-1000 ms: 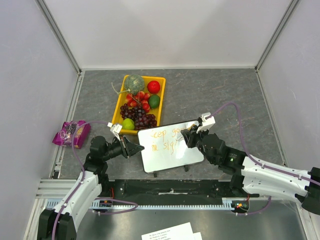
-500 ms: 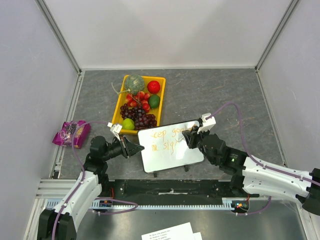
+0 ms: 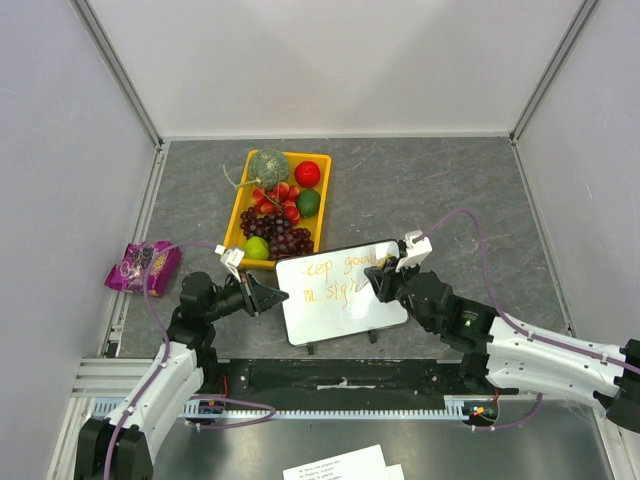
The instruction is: Write a sentence on the whiteboard
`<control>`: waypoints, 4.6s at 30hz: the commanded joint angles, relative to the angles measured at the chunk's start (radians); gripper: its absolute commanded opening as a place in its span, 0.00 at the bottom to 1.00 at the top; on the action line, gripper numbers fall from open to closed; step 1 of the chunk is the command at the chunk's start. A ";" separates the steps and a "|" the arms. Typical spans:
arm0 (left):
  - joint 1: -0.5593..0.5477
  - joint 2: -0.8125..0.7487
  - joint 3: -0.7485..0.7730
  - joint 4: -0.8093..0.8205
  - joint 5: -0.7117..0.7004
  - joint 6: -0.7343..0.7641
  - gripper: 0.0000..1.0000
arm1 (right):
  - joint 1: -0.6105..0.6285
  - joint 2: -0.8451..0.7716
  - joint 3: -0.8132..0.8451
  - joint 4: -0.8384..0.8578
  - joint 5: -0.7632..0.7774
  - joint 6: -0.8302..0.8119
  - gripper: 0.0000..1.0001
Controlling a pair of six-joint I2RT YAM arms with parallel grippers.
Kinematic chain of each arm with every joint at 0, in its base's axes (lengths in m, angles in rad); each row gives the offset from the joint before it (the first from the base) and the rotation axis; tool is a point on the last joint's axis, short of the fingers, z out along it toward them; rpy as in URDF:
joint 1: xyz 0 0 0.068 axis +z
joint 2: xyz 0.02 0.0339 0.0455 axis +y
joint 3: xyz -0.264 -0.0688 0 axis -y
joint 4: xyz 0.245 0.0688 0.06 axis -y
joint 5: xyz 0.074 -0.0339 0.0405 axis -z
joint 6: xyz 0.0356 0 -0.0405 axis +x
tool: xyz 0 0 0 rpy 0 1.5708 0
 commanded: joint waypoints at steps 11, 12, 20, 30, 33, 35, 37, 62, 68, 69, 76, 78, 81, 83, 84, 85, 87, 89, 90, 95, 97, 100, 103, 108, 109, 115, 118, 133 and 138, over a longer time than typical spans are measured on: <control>0.001 -0.008 -0.002 0.028 -0.022 0.032 0.02 | -0.008 -0.020 0.133 0.002 0.032 -0.069 0.00; 0.001 -0.008 -0.002 0.026 -0.022 0.031 0.02 | -0.008 -0.011 0.138 0.010 0.035 -0.074 0.00; 0.001 -0.008 -0.002 0.028 -0.022 0.029 0.02 | -0.014 0.087 0.168 0.062 0.051 -0.097 0.00; 0.001 -0.010 -0.002 0.028 -0.022 0.029 0.02 | -0.022 0.113 0.135 0.082 0.074 -0.094 0.00; 0.001 -0.010 -0.002 0.028 -0.022 0.029 0.02 | -0.024 0.111 0.113 0.085 0.077 -0.086 0.00; 0.001 -0.010 -0.002 0.026 -0.022 0.031 0.02 | -0.027 0.111 0.104 0.085 0.075 -0.081 0.00; 0.000 -0.010 -0.002 0.028 -0.022 0.029 0.02 | -0.028 0.111 0.099 0.084 0.068 -0.080 0.00; 0.001 -0.008 -0.002 0.026 -0.024 0.032 0.02 | -0.028 0.064 0.004 0.030 -0.009 -0.022 0.00; 0.000 -0.008 -0.002 0.028 -0.024 0.032 0.02 | -0.028 0.061 -0.011 0.028 -0.032 -0.012 0.00; 0.000 -0.008 -0.002 0.028 -0.024 0.031 0.02 | -0.028 0.061 -0.013 0.028 -0.032 -0.011 0.00; 0.001 -0.008 -0.002 0.028 -0.022 0.032 0.02 | -0.028 0.015 0.018 0.028 -0.059 -0.024 0.00; 0.001 -0.008 -0.002 0.028 -0.024 0.031 0.02 | -0.028 -0.008 0.041 0.031 -0.079 -0.029 0.00; 0.001 -0.008 -0.002 0.028 -0.024 0.031 0.02 | -0.028 -0.051 0.066 0.031 -0.086 -0.031 0.00; 0.001 -0.007 -0.002 0.028 -0.024 0.031 0.02 | -0.028 -0.073 0.078 0.018 -0.069 -0.040 0.00; 0.000 -0.008 -0.002 0.026 -0.024 0.029 0.02 | -0.028 -0.080 0.084 0.009 -0.058 -0.041 0.00; 0.001 -0.008 -0.002 0.028 -0.024 0.031 0.02 | -0.028 -0.089 0.087 0.004 -0.050 -0.046 0.00; 0.001 -0.008 -0.002 0.026 -0.024 0.031 0.02 | -0.028 -0.097 0.092 -0.013 -0.020 -0.052 0.00; 0.001 -0.007 -0.002 0.028 -0.024 0.031 0.02 | -0.028 -0.103 0.092 -0.031 0.012 -0.058 0.00; 0.000 -0.010 -0.002 0.028 -0.024 0.031 0.02 | -0.028 -0.105 0.090 -0.031 0.022 -0.060 0.00; 0.001 -0.010 -0.002 0.028 -0.024 0.032 0.02 | -0.030 -0.090 0.081 -0.033 0.052 -0.071 0.00; 0.000 -0.008 -0.002 0.028 -0.022 0.031 0.02 | -0.030 -0.079 0.078 -0.027 0.052 -0.074 0.00; 0.001 -0.008 -0.002 0.028 -0.022 0.031 0.02 | -0.028 -0.066 0.073 -0.012 0.034 -0.074 0.00; 0.001 -0.008 -0.002 0.028 -0.022 0.029 0.02 | -0.030 -0.060 0.070 -0.004 0.026 -0.074 0.00; 0.001 -0.011 -0.002 0.026 -0.026 0.029 0.02 | -0.030 -0.054 0.059 0.004 0.014 -0.071 0.00; 0.001 -0.011 -0.002 0.026 -0.026 0.031 0.02 | -0.031 -0.054 0.056 0.004 0.014 -0.069 0.00; 0.000 -0.010 -0.002 0.026 -0.026 0.031 0.02 | -0.030 -0.036 0.041 0.027 0.011 -0.060 0.00; 0.001 -0.010 -0.002 0.026 -0.024 0.032 0.02 | -0.030 -0.011 0.036 0.044 0.002 -0.057 0.00; 0.000 -0.013 -0.002 0.026 -0.022 0.032 0.02 | -0.031 0.006 -0.014 0.064 0.039 -0.049 0.00; 0.001 -0.013 -0.003 0.026 -0.022 0.029 0.02 | -0.031 0.001 -0.020 0.044 0.066 -0.048 0.00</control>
